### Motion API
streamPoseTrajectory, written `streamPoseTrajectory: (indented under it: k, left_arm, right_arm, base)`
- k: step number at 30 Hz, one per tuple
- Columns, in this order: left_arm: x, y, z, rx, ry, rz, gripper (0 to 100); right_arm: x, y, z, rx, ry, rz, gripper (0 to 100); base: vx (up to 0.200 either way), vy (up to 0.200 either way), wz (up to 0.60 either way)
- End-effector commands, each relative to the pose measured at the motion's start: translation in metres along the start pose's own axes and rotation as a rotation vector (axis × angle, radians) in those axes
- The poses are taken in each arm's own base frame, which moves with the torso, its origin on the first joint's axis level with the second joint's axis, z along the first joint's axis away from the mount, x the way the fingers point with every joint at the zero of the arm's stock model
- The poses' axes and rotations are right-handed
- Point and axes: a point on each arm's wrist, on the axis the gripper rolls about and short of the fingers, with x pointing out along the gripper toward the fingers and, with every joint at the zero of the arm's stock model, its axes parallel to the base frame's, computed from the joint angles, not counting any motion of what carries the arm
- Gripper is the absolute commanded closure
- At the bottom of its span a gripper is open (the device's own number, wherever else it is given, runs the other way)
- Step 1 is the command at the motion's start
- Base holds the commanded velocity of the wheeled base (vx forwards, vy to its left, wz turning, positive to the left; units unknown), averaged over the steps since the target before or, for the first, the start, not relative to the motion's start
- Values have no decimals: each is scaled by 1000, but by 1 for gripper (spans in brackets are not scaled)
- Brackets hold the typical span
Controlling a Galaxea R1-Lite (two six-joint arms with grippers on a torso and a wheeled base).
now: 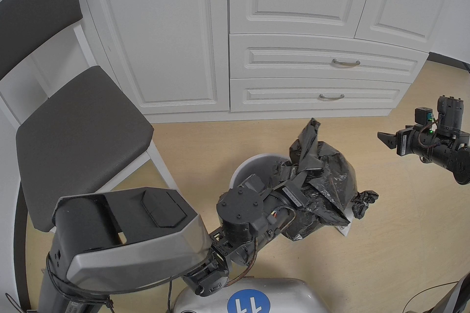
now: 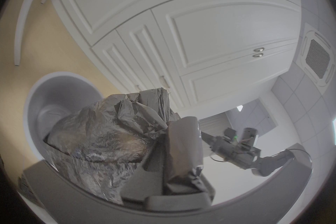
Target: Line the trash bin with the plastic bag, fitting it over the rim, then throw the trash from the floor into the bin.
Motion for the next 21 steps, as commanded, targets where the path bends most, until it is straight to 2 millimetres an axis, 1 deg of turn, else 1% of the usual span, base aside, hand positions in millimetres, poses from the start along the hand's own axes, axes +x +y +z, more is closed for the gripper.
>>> streamPoseTrajectory:
  k: [1,3,4,6,7,8,9,10,11,12,15,16,18,19,20,21]
  left_arm:
    - [-7,12,45,0,-82,48,100]
    - [-20,8,48,24,-57,67,100]
    - [-30,10,46,71,-12,84,100]
    - [-46,18,44,172,58,113,100]
    - [-51,23,47,210,72,133,100]
    - [-55,27,54,234,64,152,100]
    - [-57,29,60,247,55,161,100]
    - [-57,29,60,247,55,161,100]
    - [-59,28,76,249,15,166,100]
    - [-61,28,84,249,-2,166,100]
    - [-64,29,95,253,-24,178,100]
    - [-65,30,95,255,-24,180,100]
    - [-71,39,111,264,-48,212,100]
    - [-71,39,111,264,-48,212,100]
    - [-80,47,113,260,-10,230,100]
    - [-85,51,112,257,20,236,100]
  right_arm:
    - [6,0,-3,1,15,3,0]
    - [8,0,-5,2,21,4,0]
    - [10,0,-6,2,26,5,0]
    - [13,0,-6,2,29,5,0]
    - [15,0,-7,4,32,5,0]
    - [17,0,-8,4,34,6,0]
    - [18,0,-8,5,37,6,0]
    - [18,0,-8,5,37,6,0]
    - [21,0,-10,5,42,8,0]
    - [22,1,-10,4,45,10,0]
    - [24,3,-13,4,57,16,0]
    - [24,3,-14,4,58,17,0]
    - [28,4,-17,4,70,21,0]
    - [28,4,-17,4,70,21,0]
    - [32,6,-19,3,77,28,0]
    - [35,8,-19,5,76,35,0]
  base:
    - [0,0,0]
    - [0,0,0]
    - [0,0,0]
    - [0,0,0]
    - [0,0,0]
    - [0,0,0]
    - [0,0,0]
    - [0,0,0]
    - [0,0,0]
    - [0,0,0]
    - [0,0,0]
    - [0,0,0]
    - [0,0,0]
    - [0,0,0]
    - [0,0,0]
    - [0,0,0]
